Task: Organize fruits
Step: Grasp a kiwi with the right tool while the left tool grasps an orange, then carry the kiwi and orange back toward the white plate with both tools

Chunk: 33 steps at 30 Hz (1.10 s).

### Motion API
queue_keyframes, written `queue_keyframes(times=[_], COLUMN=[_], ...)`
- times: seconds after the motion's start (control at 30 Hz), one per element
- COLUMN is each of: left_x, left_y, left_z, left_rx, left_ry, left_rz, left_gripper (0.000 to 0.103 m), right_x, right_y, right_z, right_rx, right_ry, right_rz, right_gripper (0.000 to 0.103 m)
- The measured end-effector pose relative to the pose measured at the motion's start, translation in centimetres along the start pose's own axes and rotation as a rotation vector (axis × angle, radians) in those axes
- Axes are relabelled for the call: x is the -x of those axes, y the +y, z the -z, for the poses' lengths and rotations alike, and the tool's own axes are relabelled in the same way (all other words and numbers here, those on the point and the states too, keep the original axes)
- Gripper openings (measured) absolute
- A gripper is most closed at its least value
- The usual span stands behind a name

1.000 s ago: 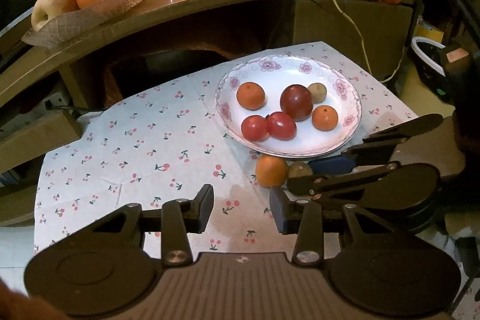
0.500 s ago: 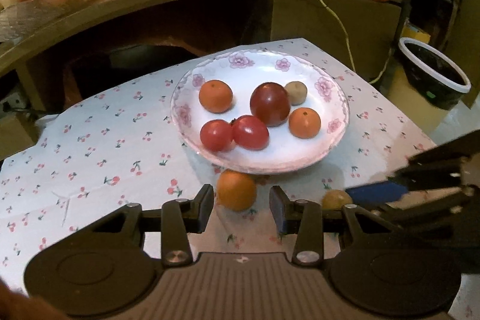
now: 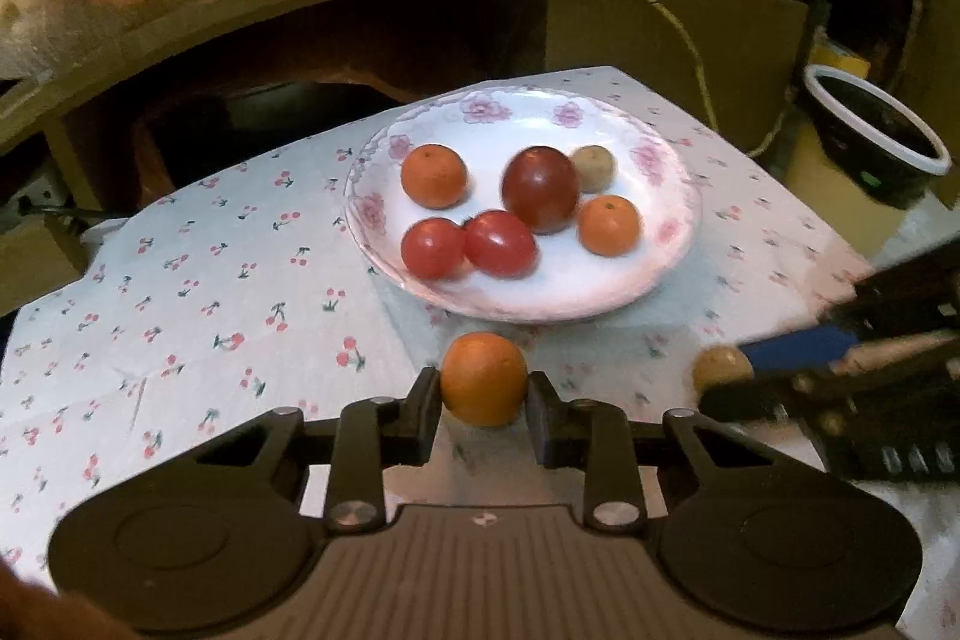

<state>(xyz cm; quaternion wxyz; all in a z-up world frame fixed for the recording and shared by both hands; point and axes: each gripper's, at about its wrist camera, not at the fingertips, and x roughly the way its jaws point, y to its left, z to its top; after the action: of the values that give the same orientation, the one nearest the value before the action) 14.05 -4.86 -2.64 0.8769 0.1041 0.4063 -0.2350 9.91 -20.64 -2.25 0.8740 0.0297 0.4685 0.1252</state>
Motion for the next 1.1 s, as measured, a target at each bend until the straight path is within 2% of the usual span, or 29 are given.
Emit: queue_keyframes(times=[0.23,0.33,0.47,0.6,0.77,0.87,0.9,1.1], left_x=[4.4,5.1,5.3,5.4,6.0,6.4,6.6,6.6], left_y=[-1.7,-2.4,-3.3,-3.6,-3.5,-3.1,-2.9,-3.1], left_z=[4.0,5.6,6.9,7.4,7.9,8.0,7.9,6.9], left_rx=[-0.029,-0.042,-0.072,-0.093,-0.109,-0.105,-0.1,-0.097], left_ry=[0.065,0.083,0.093,0.077,0.074,0.077,0.073,0.041], left_rz=[0.011,0.012,0.007,0.001,-0.003,-0.015,-0.017,-0.006], left_gripper=[0.035,0.035,0.035,0.036,0.044,0.044,0.044,0.046], right_x=[2.1,2.7,3.7,3.4,3.5,3.6,3.7,3.8], right_y=[1.3,2.3,3.7,4.7,5.1,5.1,5.1,5.1], right_z=[2.1,3.9,5.5,6.2,6.7,6.8,6.9,6.8], right_rx=[0.004,0.006,0.027,0.05,0.07,0.078,0.079,0.084], right_ry=[0.007,0.031,0.022,0.03,0.016,0.017,0.014,0.009], right_rz=[0.015,0.021,0.034,0.046,0.051,0.041,0.036,0.032], right_gripper=[0.025,0.025,0.025,0.028,0.033,0.048,0.05,0.05])
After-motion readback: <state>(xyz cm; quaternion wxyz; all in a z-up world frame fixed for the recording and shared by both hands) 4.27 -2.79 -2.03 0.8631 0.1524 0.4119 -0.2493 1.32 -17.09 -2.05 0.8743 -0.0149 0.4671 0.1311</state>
